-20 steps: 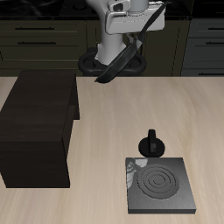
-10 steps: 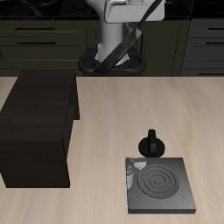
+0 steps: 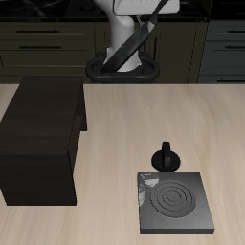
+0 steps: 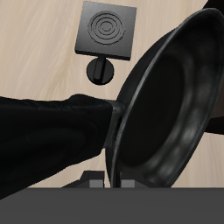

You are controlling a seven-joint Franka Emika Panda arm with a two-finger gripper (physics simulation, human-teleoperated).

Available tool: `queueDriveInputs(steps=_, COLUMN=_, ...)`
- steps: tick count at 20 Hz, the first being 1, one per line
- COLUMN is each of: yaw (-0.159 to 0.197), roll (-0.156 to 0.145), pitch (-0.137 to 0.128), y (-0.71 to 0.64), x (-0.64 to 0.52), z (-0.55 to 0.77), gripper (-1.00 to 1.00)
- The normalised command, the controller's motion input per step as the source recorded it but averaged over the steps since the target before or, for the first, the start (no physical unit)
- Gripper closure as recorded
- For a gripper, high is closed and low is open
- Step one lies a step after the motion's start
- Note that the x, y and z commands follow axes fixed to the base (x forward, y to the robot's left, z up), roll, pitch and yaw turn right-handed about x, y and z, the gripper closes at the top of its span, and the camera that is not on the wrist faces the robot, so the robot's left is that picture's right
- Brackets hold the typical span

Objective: Place the frypan on top of the shelf

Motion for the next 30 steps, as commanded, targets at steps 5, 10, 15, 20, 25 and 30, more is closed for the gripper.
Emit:
queueDriveInputs(steps=5, yaw=-0.006, roll=-0.028, pitch=-0.026, y=-0.13, x=0.02, z=0.17, gripper=1.00)
queueDriveInputs(steps=10, yaw=-0.007, roll=-0.085, pitch=-0.044, y=-0.33, x=0.16, z=0.24, gripper=1.00)
queueDriveInputs(steps=15, yaw=-0.028, roll=-0.088, pitch=-0.020, y=-0.37, x=0.21, z=0.19, gripper=1.00)
queueDriveInputs(steps=20, yaw=-0.016, roll=-0.105, pitch=-0.036, y=-0.41, x=0.24, z=0.16, gripper=1.00)
queueDriveInputs(steps=25, yaw=-0.035, roll=-0.103, pitch=0.001, y=-0.45, x=0.29, z=0.06, gripper=1.00)
queueDriveInputs(steps=30, yaw=-0.015, roll=-0.066, pitch=0.000, y=-0.28, x=0.22, z=0.01, gripper=1.00)
